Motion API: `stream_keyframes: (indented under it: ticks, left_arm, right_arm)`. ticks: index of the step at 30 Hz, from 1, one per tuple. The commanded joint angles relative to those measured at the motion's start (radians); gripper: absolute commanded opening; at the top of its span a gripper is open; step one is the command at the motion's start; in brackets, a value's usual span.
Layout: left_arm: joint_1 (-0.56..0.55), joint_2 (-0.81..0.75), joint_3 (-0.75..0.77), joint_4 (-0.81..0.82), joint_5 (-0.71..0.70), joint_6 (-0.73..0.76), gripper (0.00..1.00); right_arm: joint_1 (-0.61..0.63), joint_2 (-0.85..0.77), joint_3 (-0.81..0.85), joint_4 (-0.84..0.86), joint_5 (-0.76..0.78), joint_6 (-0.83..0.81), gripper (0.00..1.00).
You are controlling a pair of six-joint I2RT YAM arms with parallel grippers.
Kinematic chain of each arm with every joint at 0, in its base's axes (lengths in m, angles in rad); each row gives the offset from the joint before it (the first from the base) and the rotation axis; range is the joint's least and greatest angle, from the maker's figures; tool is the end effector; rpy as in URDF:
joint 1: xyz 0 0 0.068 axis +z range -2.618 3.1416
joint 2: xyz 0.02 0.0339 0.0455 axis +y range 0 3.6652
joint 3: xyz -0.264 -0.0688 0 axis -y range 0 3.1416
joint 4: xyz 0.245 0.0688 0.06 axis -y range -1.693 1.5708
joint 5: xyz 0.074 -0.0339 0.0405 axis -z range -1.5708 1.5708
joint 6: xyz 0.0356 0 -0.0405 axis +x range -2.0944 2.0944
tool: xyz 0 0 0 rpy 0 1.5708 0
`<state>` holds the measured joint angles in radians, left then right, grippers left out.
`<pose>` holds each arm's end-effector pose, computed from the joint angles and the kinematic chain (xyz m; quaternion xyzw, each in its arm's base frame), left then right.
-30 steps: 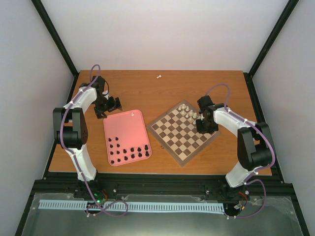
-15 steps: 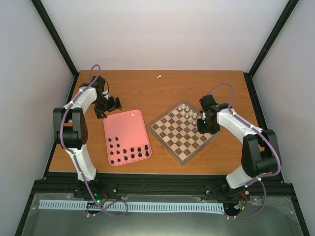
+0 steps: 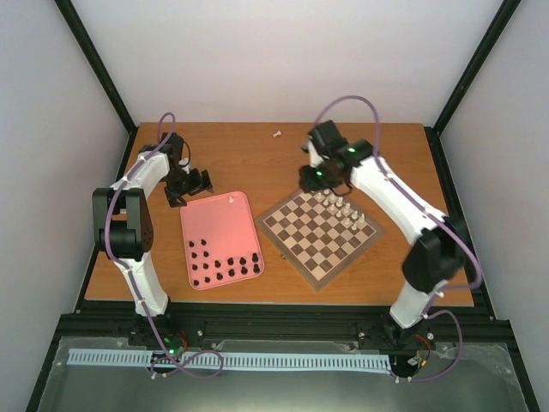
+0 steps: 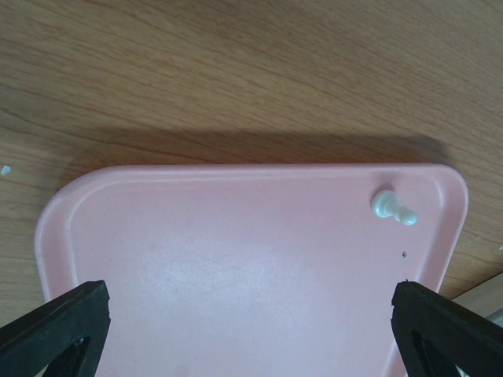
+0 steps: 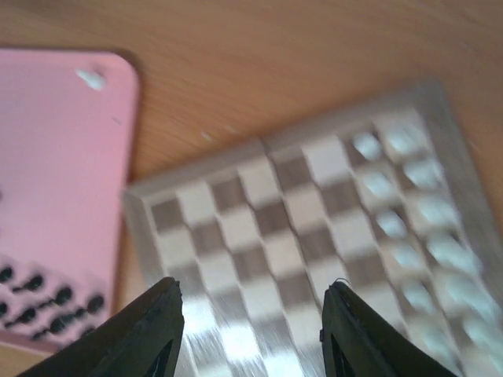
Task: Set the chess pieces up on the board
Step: Pick up the chess piece from the storage box.
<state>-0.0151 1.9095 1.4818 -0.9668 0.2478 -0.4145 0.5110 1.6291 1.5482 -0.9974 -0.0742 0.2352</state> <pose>0.3744 -0.0144 0.2086 -0.1854 0.9710 -0.1389 0.0591 0.2920 0.1667 0.3206 -0.1422 0.9587 0.1223 0.2137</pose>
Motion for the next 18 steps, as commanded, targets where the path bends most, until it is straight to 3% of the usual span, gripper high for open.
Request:
stream_keyframes:
  ticks: [1, 8, 18]
  left_arm:
    - [-0.008, 0.005, 0.038, -0.004, 0.000, 0.011, 1.00]
    - [-0.008, -0.001, 0.033, -0.004, -0.004, 0.010, 1.00]
    - [-0.008, 0.015, 0.028, 0.003, 0.013, 0.005, 1.00]
  right_arm:
    - [0.098, 0.269, 0.244, 0.027, -0.054, -0.026, 0.50]
    - [0.213, 0.653, 0.709, 0.009, -0.135, -0.057, 0.49]
    - [0.258, 0.854, 0.840, 0.063, -0.229, -0.109, 0.47]
